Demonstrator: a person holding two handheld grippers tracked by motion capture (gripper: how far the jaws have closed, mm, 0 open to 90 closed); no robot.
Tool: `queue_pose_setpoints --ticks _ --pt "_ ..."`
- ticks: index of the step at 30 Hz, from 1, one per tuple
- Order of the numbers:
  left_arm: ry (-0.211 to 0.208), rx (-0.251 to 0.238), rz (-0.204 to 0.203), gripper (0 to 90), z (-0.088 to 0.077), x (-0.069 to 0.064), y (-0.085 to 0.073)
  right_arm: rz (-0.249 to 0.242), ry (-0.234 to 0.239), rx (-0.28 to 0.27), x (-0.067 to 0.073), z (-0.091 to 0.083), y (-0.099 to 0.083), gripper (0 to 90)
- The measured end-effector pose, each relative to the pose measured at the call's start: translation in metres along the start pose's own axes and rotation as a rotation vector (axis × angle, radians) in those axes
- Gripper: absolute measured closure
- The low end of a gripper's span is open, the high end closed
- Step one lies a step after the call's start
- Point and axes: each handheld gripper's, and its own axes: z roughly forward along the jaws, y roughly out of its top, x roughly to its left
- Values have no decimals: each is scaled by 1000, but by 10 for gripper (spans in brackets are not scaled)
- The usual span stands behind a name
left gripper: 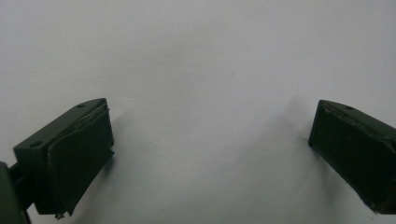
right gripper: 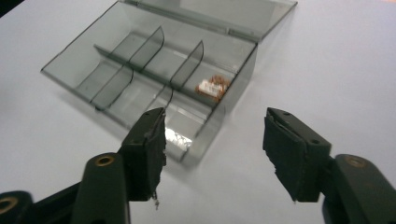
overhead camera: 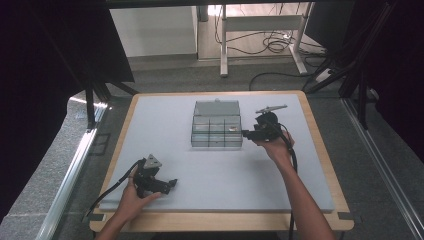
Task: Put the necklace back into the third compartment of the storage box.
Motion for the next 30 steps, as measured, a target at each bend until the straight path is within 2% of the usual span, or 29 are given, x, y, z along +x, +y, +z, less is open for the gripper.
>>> queue_pose_setpoints --ticks 2,4,10,16,23,30 --pt "0 0 0 0 0 0 0 -3 -1 -7 0 -5 -6 363" --pt "0 0 0 0 0 0 0 -4 3 -19 -3 -20 -23 353" --pt "0 0 0 0 0 0 0 35 -2 -46 -11 -45 -60 328" --pt "0 -1 0 0 0 0 0 52 -22 -29 -22 -56 -94 311" --pt "0 -1 0 0 0 0 0 55 -34 9 -31 -51 -107 297" --pt "-1 0 0 0 0 0 0 45 -37 -11 -30 -53 -107 289"
